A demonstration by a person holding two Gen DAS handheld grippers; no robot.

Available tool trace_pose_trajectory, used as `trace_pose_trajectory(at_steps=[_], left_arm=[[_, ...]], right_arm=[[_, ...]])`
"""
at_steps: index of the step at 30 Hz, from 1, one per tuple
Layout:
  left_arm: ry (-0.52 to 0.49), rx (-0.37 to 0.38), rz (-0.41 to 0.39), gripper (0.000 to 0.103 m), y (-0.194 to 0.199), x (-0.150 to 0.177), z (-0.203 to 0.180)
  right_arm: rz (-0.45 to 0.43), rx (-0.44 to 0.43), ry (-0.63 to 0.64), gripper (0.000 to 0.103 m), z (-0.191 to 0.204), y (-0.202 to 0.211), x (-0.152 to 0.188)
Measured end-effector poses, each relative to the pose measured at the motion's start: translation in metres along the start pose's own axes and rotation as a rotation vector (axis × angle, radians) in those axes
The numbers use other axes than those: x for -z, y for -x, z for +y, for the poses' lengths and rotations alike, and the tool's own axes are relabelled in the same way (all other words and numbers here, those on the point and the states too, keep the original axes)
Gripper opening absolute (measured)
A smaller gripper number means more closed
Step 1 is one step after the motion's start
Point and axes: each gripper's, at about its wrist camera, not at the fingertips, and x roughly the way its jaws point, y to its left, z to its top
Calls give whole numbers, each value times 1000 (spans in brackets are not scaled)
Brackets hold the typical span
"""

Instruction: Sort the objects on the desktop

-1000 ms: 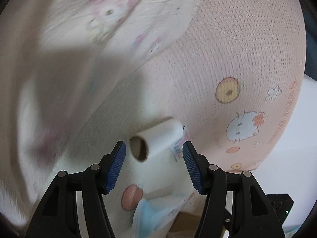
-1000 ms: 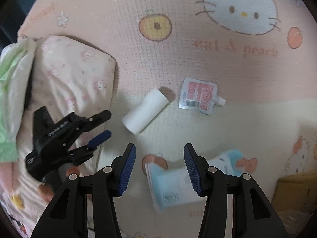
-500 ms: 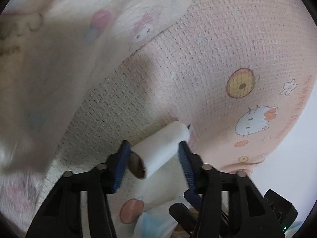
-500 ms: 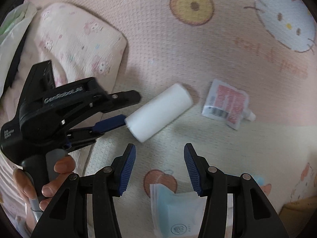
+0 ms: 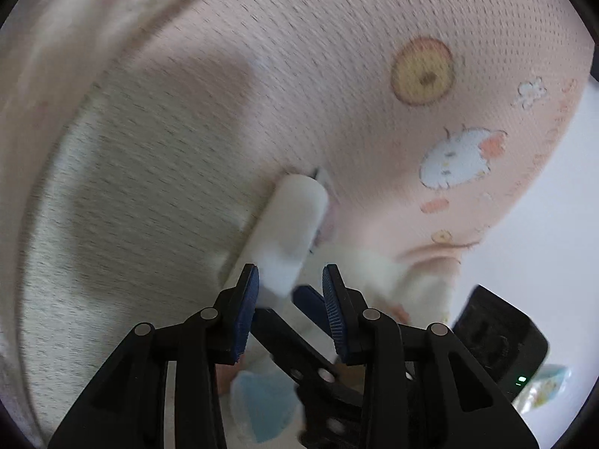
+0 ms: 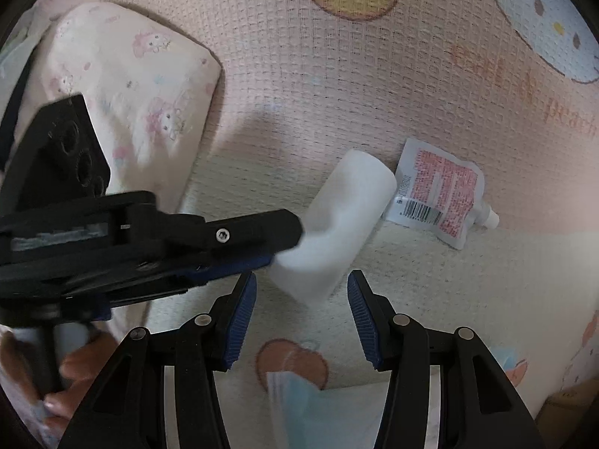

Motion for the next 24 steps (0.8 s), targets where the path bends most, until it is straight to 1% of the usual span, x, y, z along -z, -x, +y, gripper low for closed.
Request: trace_pose_trajectory(at_steps=[2, 4, 6, 9, 12, 14, 18, 22, 24], left_arm=[[-2, -24, -34, 38, 2, -1, 0], [28, -54, -83, 42, 7, -1, 4], [68, -51, -120, 44, 10, -2, 13], [131, -36, -139, 46, 9, -5, 24], [182, -5, -128, 48, 2, -8, 31], [184, 12, -127, 48, 0, -7, 31], [131, 22, -95, 48, -13, -8, 14], [103, 32, -55, 48, -20, -8, 9], [95, 34, -36, 48, -24, -8, 8]], right_arm=[[3, 11, -11, 48, -4, -3, 1], [17, -12, -31, 48, -9, -7, 0], [19, -24, -48, 48, -12, -9, -1], [23, -30, -54, 48, -13, -13, -5], [29, -29, -45, 48, -10, -18, -8], [30, -21, -44, 49, -9, -20, -10], [24, -23, -56, 50, -9, -20, -14], [1, 7, -56, 51, -15, -14, -17], [5, 6, -52, 51, -19, -13, -19]])
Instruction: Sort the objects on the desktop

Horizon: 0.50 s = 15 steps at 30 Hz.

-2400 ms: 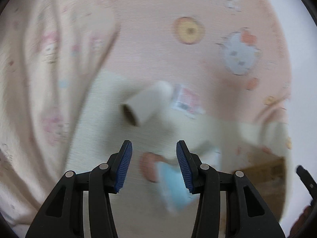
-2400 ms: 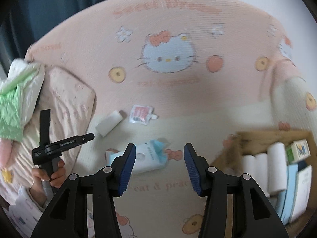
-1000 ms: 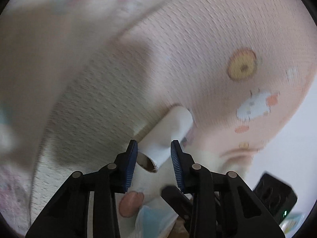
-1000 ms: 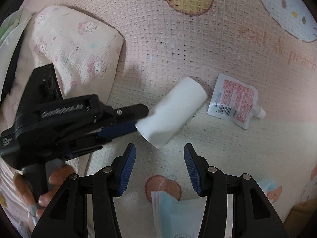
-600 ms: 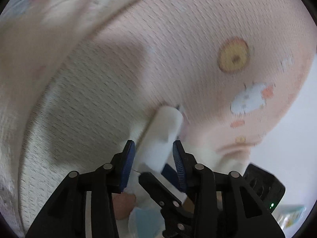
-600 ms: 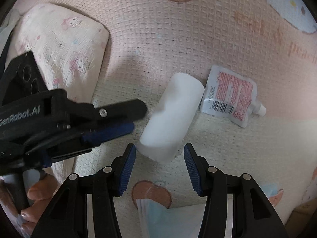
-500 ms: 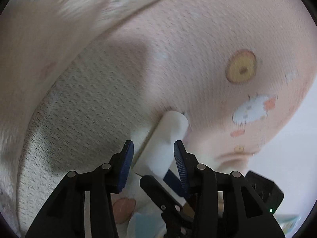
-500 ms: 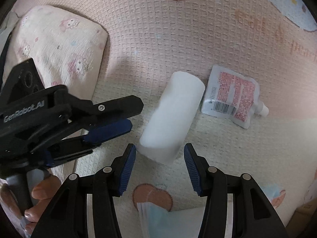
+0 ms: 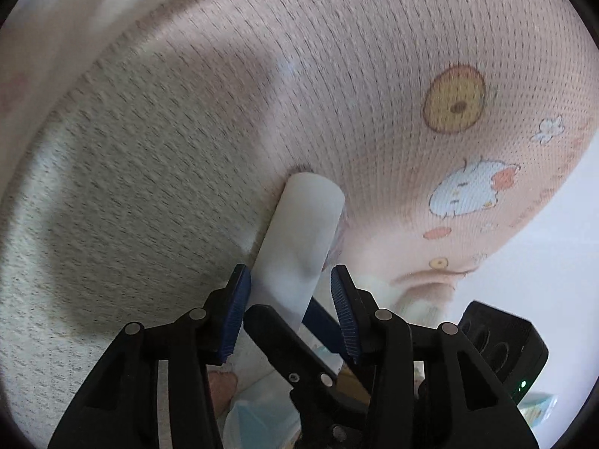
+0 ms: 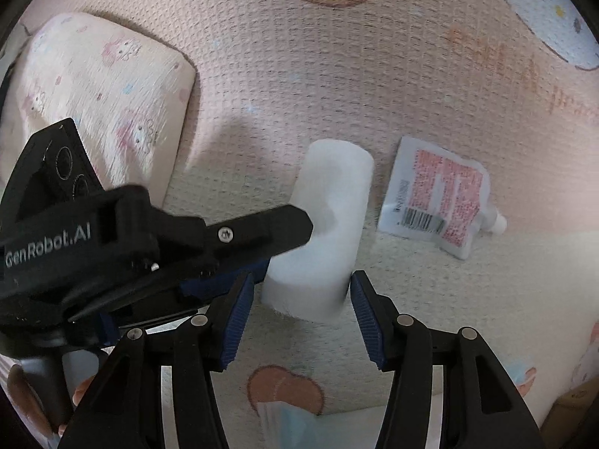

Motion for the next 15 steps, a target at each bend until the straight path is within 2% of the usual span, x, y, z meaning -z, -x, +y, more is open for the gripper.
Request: trace_pose_trajectory(at_steps=[4, 7, 11, 15], left_arm=[[-3, 24, 45, 48, -7, 1, -2], [-10, 1, 2, 48, -3, 1, -5], [12, -16, -34, 51, -1, 0, 0], [76, 18, -50, 51, -6, 0, 7]], right_arm=[[-3, 10, -21, 51, -13, 0, -5], [10, 20, -72, 51, -25, -4, -10], [69, -36, -121, 50, -37, -14, -14], [45, 18, -54, 45, -29, -11, -11]])
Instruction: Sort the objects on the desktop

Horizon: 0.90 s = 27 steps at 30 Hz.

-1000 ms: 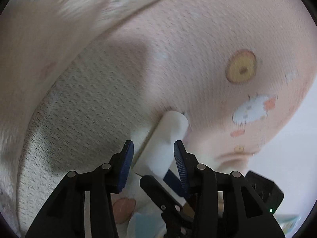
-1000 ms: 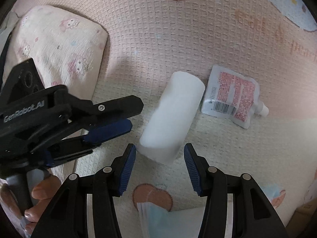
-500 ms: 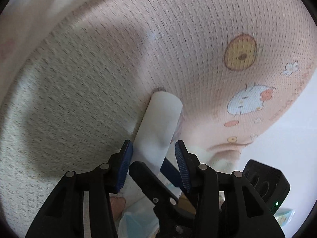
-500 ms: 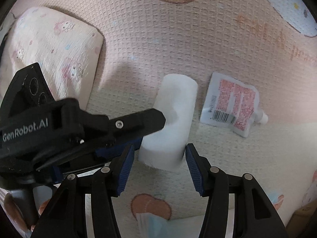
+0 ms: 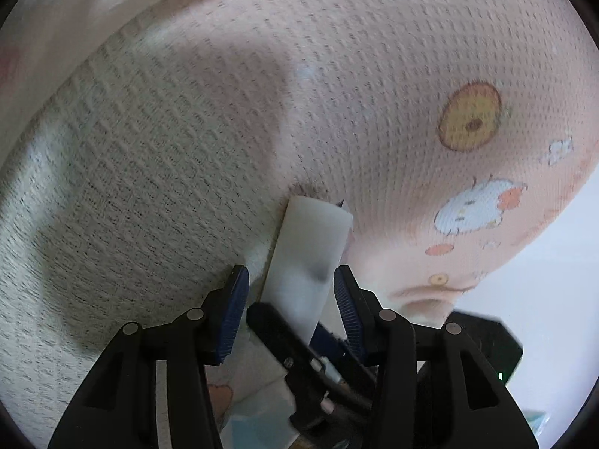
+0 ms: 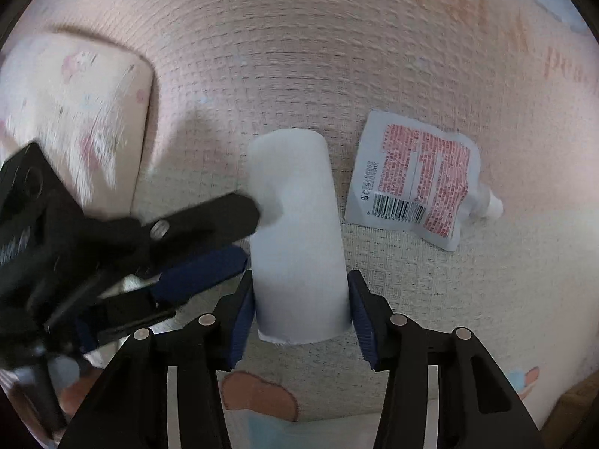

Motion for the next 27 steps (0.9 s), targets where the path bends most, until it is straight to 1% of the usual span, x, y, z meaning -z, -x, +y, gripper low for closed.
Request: trace_pose_trajectory(at_steps=[3, 5, 7, 8, 10, 13, 17, 21, 24, 27], left_arm=[[16, 34, 24, 51, -5, 1, 1], [2, 23, 8, 51, -5, 3, -2], [-17, 6, 4, 45, -5, 3, -5], [-27, 8, 8, 44, -5, 3, -7], [-26, 42, 16, 43, -1, 4, -7], [-34, 97, 19, 43, 0, 10, -17], [-115, 139, 42, 43, 1, 19, -39], [-143, 172, 44, 43, 5, 41, -51], [-219, 152, 55, 43, 20, 64, -55], [-268, 143, 86, 43, 29, 85, -58]], right_arm=[[1, -2, 9, 45, 2, 1, 3], [-3, -9, 22, 45, 2, 5, 6], [4, -7, 40, 44, 4, 7, 8], [7, -6, 53, 44, 5, 9, 9], [-17, 41, 94, 44, 8, 18, 11], [-48, 71, 115, 44, 6, 35, 11], [-87, 121, 146, 44, 4, 59, 13], [-119, 159, 154, 44, -1, 84, 24], [-132, 162, 160, 44, -5, 102, 39], [-147, 173, 176, 44, -5, 119, 62]])
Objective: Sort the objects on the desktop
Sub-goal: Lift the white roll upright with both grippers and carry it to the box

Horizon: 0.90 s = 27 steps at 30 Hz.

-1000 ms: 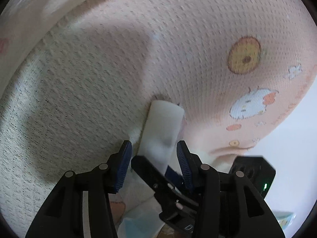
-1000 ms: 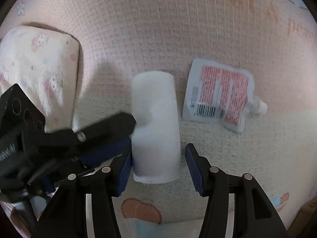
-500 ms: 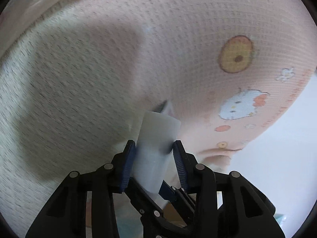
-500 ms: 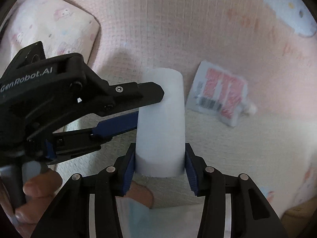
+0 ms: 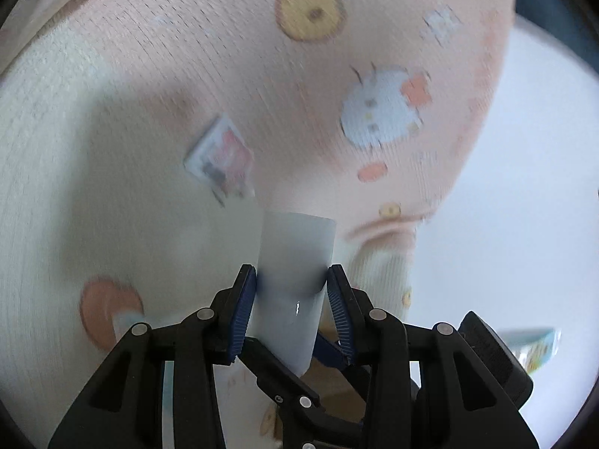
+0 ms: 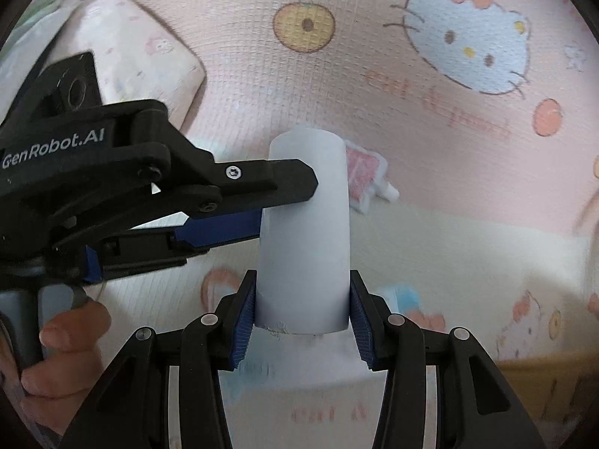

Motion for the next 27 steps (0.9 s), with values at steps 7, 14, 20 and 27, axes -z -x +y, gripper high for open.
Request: trace_pose_trajectory(at_steps=[7, 14, 20, 27], left_arm=[[-147, -31, 36, 44, 5, 42, -37], [-259, -47, 55, 44, 18, 80, -87], [-345, -56, 66, 44, 12, 106, -128], [-414, -63, 111, 44, -1, 136, -165]], right_arm=[[-42, 39, -44, 44, 23, 22, 7], [-113, 47, -87, 44, 48, 100, 78], [-168, 45, -125, 44, 10, 127, 107], [-219, 74, -136, 44, -9, 153, 131]])
